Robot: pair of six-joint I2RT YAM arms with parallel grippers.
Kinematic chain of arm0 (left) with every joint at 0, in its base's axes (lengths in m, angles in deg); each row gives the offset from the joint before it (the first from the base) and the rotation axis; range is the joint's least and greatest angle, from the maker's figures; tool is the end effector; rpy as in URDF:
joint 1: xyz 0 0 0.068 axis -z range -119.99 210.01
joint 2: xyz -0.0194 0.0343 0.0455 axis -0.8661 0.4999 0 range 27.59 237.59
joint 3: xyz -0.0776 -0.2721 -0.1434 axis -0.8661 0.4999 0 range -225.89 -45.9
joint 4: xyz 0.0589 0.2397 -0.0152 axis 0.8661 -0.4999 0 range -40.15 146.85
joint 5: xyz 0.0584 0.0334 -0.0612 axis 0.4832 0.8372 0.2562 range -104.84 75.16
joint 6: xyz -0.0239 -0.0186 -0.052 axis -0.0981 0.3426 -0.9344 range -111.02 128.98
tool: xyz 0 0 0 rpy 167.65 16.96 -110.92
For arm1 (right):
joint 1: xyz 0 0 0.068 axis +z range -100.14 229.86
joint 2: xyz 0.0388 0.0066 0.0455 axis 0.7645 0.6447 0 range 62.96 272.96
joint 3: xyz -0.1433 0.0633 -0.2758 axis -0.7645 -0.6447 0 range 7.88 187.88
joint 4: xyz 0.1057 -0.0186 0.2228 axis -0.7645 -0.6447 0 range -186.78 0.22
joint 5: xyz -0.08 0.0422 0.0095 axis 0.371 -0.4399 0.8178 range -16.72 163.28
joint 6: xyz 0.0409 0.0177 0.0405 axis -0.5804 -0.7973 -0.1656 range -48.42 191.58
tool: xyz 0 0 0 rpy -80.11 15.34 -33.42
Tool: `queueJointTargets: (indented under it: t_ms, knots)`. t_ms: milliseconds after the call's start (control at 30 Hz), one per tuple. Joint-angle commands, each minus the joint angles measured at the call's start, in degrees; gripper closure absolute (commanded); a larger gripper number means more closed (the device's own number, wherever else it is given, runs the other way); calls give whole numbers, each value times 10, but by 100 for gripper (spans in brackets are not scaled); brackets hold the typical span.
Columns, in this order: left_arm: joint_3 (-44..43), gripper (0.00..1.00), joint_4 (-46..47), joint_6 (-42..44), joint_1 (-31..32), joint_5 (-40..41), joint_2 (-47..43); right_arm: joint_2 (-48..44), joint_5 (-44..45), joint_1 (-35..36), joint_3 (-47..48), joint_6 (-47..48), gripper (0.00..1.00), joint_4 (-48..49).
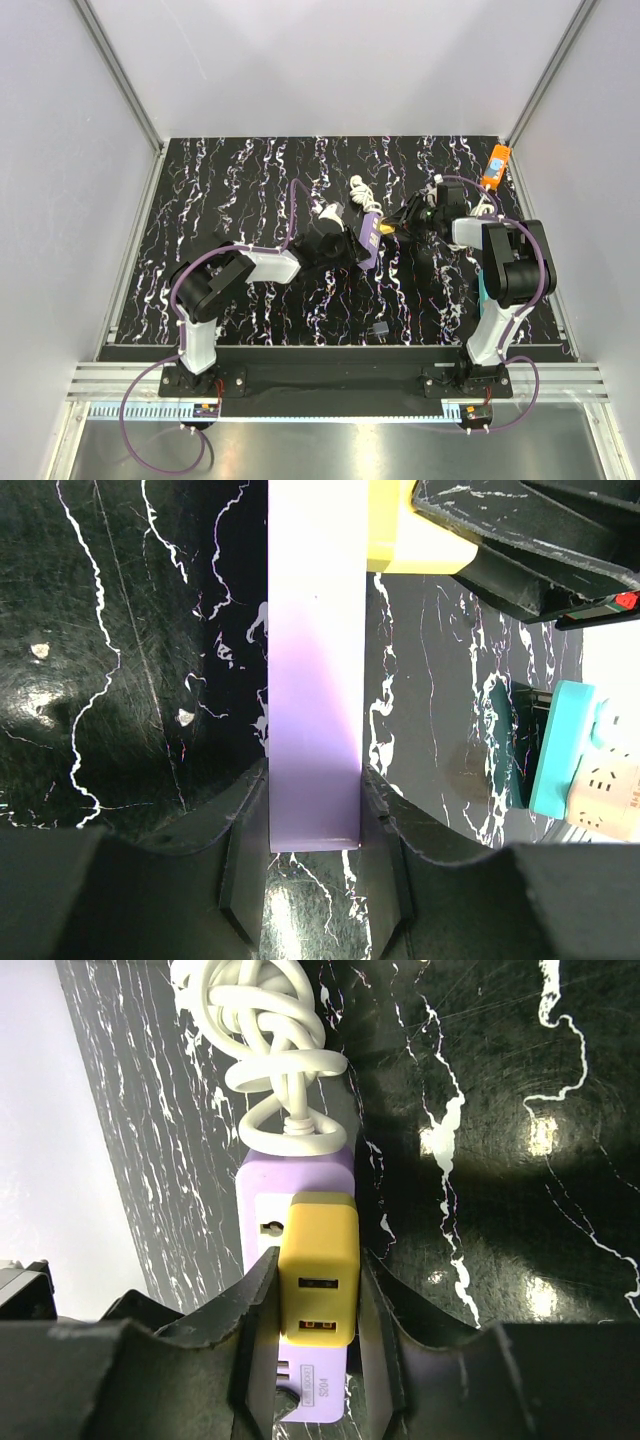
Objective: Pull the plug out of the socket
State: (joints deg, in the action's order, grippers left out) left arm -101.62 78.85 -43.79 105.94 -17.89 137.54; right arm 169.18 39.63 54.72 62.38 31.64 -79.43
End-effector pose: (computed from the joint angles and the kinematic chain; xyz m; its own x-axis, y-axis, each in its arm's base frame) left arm 0.2828 -0.2955 0.1900 -0.8206 -0.2954 -0.4893 0.1578 0.7057 -0.6907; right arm 0.3759 0.0568 0.1941 -0.8162 0.4669 -0.3403 0.0510 0.6449 0.7625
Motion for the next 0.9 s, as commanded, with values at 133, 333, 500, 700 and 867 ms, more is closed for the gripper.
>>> queueJointTargets:
  t_ms: [133, 333, 500, 700, 867]
  knots:
    - [16, 100, -105, 3, -11, 66, 11, -42, -8, 2, -22, -26, 100, 33]
    - [9, 100, -129, -5, -13, 78, 14, -43, -66, -28, -16, -48, 100, 37]
    - [15, 100, -135, -15, -14, 92, 7, -89, -81, -67, -33, -38, 100, 26]
    - [8, 100, -137, -16, -13, 91, 14, -144, -88, -66, -66, -38, 100, 6]
    - [17, 100, -107, -1, -13, 70, 10, -230, -39, -64, -85, 11, 100, -126]
